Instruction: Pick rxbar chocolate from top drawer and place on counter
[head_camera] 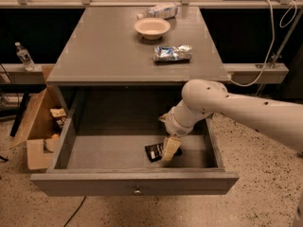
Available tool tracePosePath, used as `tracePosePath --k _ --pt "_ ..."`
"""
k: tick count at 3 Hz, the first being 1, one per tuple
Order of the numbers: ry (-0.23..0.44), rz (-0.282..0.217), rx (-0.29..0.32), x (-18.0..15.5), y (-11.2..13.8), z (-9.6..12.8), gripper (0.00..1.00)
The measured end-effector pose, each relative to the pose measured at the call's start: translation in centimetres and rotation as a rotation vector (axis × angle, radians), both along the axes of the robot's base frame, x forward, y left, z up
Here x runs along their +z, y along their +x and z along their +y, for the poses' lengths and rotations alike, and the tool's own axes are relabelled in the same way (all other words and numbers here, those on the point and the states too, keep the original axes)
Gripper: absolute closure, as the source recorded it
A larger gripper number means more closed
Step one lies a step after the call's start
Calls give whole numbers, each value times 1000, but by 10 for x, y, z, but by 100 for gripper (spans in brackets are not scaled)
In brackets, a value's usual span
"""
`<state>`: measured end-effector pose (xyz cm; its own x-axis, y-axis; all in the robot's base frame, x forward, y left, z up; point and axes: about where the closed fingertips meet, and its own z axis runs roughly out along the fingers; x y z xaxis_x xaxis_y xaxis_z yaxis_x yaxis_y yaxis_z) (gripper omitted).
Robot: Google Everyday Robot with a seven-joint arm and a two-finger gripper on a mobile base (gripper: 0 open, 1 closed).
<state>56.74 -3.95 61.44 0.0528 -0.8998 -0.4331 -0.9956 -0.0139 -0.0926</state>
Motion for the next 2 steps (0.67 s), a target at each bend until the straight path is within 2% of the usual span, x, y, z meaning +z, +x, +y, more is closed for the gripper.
tracePosePath --k 1,2 --pt "-3 -9 10 -13 1 -1 0" --pt "-2 -25 14 -27 -1 -5 19"
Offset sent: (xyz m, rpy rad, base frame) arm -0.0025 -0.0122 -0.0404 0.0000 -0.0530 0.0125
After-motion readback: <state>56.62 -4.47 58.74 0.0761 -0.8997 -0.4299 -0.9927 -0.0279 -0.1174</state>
